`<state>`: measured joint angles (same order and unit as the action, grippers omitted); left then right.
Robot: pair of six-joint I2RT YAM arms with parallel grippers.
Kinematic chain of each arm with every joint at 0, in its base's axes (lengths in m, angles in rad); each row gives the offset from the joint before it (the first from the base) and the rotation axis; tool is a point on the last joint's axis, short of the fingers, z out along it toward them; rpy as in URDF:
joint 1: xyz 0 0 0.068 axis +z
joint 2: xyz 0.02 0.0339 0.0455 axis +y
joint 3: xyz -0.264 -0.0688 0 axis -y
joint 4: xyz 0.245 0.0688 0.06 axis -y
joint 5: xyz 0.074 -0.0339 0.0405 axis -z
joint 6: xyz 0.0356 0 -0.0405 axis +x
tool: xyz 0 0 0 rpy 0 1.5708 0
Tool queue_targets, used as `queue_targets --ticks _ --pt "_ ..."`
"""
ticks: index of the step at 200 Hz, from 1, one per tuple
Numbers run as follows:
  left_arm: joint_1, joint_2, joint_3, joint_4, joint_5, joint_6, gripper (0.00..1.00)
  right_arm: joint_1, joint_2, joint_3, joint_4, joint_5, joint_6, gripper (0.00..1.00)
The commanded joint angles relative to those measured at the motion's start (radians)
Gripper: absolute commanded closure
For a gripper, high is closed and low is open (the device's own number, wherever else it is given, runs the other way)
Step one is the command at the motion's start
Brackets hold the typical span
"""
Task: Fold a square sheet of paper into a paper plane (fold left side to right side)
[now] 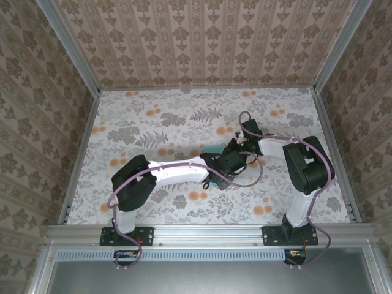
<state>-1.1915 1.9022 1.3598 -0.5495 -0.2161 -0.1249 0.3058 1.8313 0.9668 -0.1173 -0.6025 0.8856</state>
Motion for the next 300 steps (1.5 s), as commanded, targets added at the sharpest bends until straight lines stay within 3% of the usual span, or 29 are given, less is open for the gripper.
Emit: queue_targets --ticks 1,55,114,160,176,201,233,269,300 --pt "0.002 -0.043 -0.017 0.017 0.036 0.002 0.81 0.005 0.016 0.036 -0.049 0.023 -0.030 0.95" --pt "0.059 -0.098 -0.069 0.065 0.177 -0.038 1.00 0.002 -0.012 0.055 -0.025 0.026 -0.071 0.88" --pt "0.194 -0.157 -0.189 0.237 0.508 -0.171 1.00 -0.029 -0.146 0.059 -0.038 0.120 -0.136 0.55" --pt "0.278 -0.178 -0.286 0.372 0.638 -0.269 1.00 -0.047 -0.354 -0.081 -0.047 0.234 -0.161 0.42" --pt "0.303 -0.187 -0.321 0.413 0.667 -0.301 1.00 -0.045 -0.431 -0.150 -0.062 0.247 -0.165 0.48" --pt "0.327 -0.192 -0.349 0.442 0.684 -0.333 1.00 -0.004 -0.536 -0.245 -0.087 0.249 -0.160 0.67" --pt "0.348 -0.195 -0.372 0.466 0.693 -0.366 1.00 0.099 -0.563 -0.322 -0.100 0.278 -0.135 0.91" --pt "0.361 -0.197 -0.383 0.458 0.677 -0.383 1.00 0.190 -0.491 -0.354 -0.035 0.284 -0.091 1.00" --pt "0.363 -0.191 -0.379 0.439 0.658 -0.386 1.00 0.247 -0.388 -0.322 -0.026 0.300 -0.091 1.00"
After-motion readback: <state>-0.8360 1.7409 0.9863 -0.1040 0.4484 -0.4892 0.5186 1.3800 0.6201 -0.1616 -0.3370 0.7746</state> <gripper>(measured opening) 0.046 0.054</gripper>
